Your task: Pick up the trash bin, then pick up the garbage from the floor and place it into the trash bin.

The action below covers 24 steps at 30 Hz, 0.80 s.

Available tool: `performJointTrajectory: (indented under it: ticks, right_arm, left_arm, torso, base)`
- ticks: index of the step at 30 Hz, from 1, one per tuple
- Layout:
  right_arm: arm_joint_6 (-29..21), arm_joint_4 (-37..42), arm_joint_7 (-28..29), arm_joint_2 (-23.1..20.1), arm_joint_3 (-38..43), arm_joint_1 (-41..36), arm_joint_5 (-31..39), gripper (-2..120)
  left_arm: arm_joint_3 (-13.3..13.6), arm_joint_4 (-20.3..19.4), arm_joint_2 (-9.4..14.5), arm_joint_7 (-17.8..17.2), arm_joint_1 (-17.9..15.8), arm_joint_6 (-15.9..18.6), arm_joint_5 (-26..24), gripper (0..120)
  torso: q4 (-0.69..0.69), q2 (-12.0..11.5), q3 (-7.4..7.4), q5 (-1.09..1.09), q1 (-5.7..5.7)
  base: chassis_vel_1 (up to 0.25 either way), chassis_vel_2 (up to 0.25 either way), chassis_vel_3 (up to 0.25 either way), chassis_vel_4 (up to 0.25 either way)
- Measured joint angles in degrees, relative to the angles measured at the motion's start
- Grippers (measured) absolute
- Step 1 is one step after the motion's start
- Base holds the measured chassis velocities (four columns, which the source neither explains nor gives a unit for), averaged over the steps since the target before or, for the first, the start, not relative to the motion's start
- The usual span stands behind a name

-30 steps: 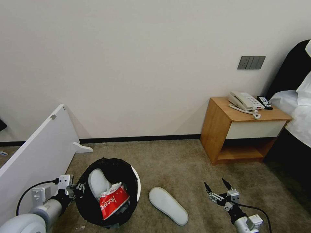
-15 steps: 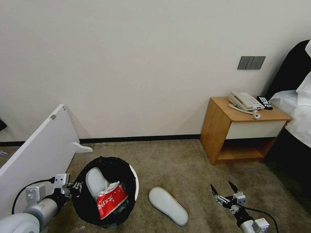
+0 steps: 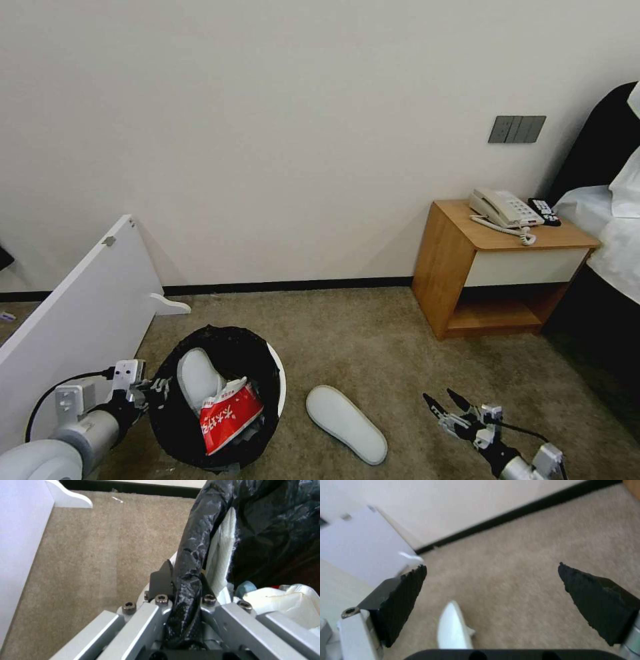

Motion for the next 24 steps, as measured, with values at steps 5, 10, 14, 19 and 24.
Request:
performJointTrajectory:
  ticks: [5,10,14,19,24]
  right_arm:
    - [-6.8,-0.9,6.7,-3.7,-8.7,6.0,2.8,100]
    - [-15.8,0.4,15.1,-4.8,-13.4,10.6,2.4,100]
    - [-18.5,-1.1,14.0,-4.8,-14.3,12.4,3.6,100]
    - [-22.4,-2.2,10.8,-5.3,-15.9,13.3,6.2,100]
    - [-23.9,-3.3,9.7,-5.1,-17.2,13.4,7.2,100]
  left_arm:
    - [-0.5,-0.1,-0.3,-0.1,0.4,0.0,0.2,2]
    - [-0.7,0.3,0.0,-0.2,-0.1,0.1,0.3,2]
    - [-0.3,0.6,1.0,-0.3,-0.9,0.3,0.0,2]
    - [0.3,1.0,2.2,-0.5,-1.4,0.4,-0.1,2]
    - [0.6,1.0,2.8,-0.7,-1.9,0.6,-0.2,2]
  torso:
    - [0.01,0.0,0.00,-0.01,0.00]
    - [0.04,0.0,0.01,0.00,0.00]
    - [0.00,0.0,0.01,0.02,0.00]
    - [-0.01,0.0,0.00,-0.01,0.00]
    - [-0.01,0.0,0.00,0.00,0.00]
  base:
    - [0.000,0.000,0.000,0.000]
    - [0.000,0.000,0.000,0.000]
    - [0.000,0.000,0.000,0.000]
    - [0.000,0.000,0.000,0.000]
    - [0.000,0.000,0.000,0.000]
